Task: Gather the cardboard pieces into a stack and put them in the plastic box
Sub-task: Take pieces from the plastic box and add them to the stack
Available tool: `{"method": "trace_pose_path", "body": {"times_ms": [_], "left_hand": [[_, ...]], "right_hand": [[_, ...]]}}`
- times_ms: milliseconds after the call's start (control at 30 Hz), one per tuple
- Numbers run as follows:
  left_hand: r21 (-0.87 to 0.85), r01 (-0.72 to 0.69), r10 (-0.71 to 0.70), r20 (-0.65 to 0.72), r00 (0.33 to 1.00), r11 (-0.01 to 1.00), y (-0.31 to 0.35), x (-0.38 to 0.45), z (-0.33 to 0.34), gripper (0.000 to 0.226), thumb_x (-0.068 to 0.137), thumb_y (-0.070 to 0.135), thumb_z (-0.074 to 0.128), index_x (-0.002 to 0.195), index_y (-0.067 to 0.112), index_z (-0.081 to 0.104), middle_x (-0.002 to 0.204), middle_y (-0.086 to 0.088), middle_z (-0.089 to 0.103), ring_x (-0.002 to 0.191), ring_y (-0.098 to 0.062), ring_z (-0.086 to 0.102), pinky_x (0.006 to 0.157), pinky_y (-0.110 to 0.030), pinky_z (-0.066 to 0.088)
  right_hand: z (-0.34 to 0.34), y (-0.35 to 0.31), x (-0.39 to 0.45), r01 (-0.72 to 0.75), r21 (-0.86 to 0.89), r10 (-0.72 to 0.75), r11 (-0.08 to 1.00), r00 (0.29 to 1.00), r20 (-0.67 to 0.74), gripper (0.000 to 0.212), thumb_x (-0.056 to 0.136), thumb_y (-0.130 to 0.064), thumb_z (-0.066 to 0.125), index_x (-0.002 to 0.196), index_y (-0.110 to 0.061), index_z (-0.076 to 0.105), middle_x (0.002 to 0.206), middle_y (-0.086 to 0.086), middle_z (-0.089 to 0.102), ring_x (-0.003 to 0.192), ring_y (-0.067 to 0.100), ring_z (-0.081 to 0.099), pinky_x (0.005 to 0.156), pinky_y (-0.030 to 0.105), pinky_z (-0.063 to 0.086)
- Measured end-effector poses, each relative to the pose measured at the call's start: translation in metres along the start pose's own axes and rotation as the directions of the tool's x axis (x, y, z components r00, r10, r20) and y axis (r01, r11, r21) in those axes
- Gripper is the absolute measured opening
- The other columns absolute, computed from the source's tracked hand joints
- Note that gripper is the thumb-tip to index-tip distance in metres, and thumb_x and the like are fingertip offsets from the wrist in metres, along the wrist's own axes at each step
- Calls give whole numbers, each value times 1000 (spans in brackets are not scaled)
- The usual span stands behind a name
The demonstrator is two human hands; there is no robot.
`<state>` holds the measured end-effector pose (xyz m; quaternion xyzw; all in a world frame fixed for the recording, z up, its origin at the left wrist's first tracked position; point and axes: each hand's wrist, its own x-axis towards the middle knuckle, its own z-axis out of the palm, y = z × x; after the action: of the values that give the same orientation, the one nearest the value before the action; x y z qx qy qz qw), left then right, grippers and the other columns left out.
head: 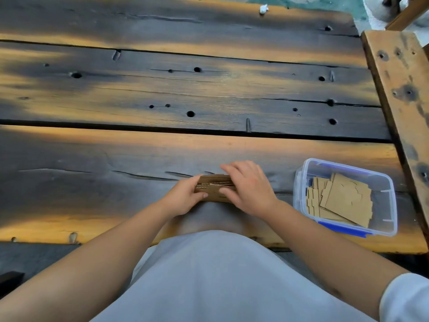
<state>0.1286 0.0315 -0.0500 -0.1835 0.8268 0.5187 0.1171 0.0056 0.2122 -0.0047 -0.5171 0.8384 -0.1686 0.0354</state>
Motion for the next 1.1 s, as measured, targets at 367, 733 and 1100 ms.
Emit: {"method": "trace_pose_path", "body": {"times_ms": [367, 733, 1100], "left_hand": [[6, 57, -57, -13, 998, 998, 9, 5, -4, 49, 75, 6, 75, 110, 34, 55, 97, 9, 67, 88, -2, 62, 75, -9, 45], [-97, 103, -107, -45, 993, 990, 10, 4, -2, 38, 80, 10, 75, 92, 45, 65, 81, 27, 71, 73, 8, 64, 61, -7, 45], [-50, 88, -89, -18, 996, 995, 4, 9, -4, 21, 85, 8, 70, 101, 21, 65, 76, 8, 66, 57, 7, 54, 56, -9, 41]], "right_hand": [[4, 13, -1, -105, 162, 87, 981, 989, 118, 10, 91, -26, 59, 97, -20, 64, 89, -2, 63, 85, 20, 53, 72, 32, 43], [-17, 11, 4, -208, 510, 255, 834, 967, -22, 6, 94, -23, 51, 95, -22, 56, 80, -8, 56, 71, 8, 47, 66, 27, 36], [-124, 36, 15, -233, 545, 439, 805, 852, -284, 36, 82, -7, 63, 113, -23, 53, 91, -17, 53, 83, -8, 49, 76, 16, 41]]}}
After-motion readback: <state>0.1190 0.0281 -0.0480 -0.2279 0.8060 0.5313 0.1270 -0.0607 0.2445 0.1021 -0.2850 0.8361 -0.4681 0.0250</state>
